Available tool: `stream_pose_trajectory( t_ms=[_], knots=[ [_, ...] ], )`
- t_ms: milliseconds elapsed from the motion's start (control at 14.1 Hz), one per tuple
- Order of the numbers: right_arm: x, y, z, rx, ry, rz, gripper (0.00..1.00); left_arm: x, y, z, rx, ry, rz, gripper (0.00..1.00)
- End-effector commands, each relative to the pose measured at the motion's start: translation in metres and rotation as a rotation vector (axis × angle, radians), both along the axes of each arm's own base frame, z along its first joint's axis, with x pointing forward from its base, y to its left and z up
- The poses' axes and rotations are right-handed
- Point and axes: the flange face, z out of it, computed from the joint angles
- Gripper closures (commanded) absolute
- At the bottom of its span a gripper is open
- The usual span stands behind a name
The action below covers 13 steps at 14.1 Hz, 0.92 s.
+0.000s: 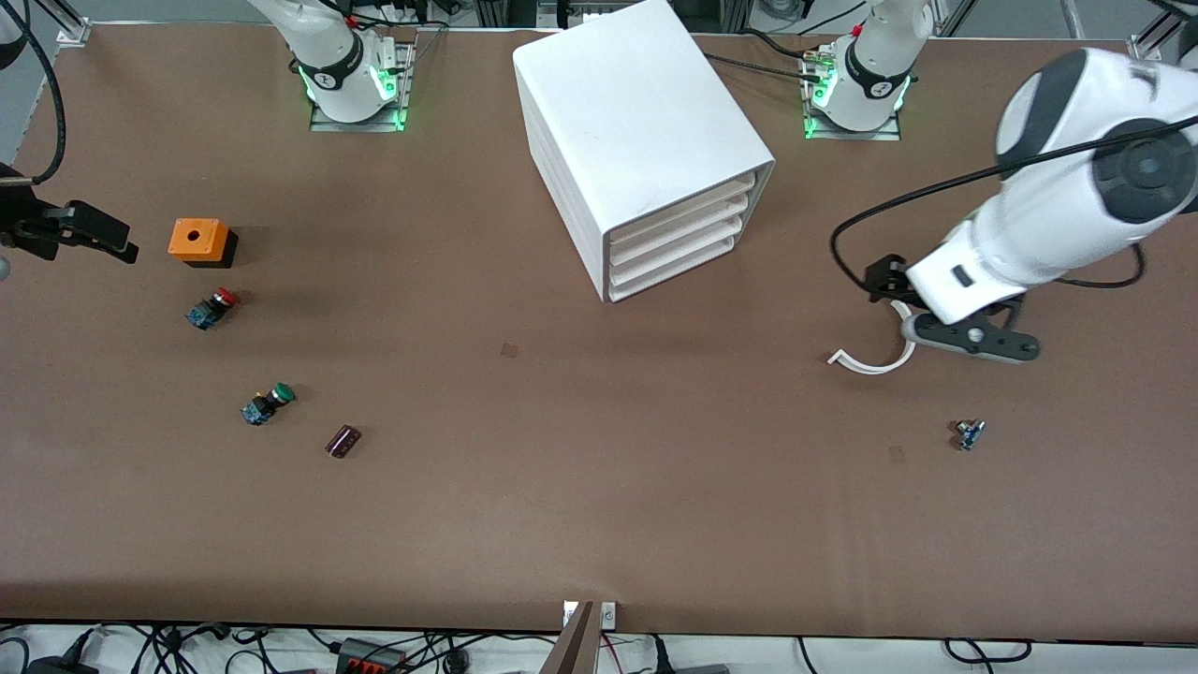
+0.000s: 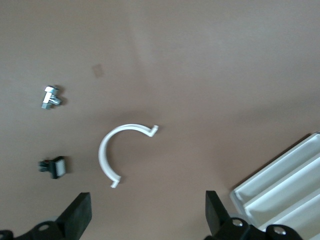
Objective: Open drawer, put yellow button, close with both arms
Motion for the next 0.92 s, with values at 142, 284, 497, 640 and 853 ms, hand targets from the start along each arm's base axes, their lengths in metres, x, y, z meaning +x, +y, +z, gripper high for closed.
stream_pose_trajectory(
  t_ms=[142,284,497,640,853],
  knots=[
    [-0.028,0.003,-0.003,-0.015,-0.037,0.018,0.0,-0.029,0.043,0.045,-0.022,0.001,-0.035,0.0],
    [-0.034,0.005,-0.007,-0.015,-0.045,0.017,0.0,-0.028,0.055,0.049,-0.039,-0.014,-0.023,0.0],
    [-0.036,0.005,-0.002,-0.01,-0.03,0.013,0.0,-0.035,0.056,0.067,-0.036,-0.083,0.006,0.0],
    [-0.034,0.005,0.005,-0.011,-0.039,0.014,0.0,-0.04,0.067,0.068,-0.036,-0.129,0.068,0.0],
    [-0.029,0.002,-0.003,-0.009,-0.031,0.01,0.0,-0.064,0.077,0.075,-0.034,-0.167,0.076,0.0]
  ],
)
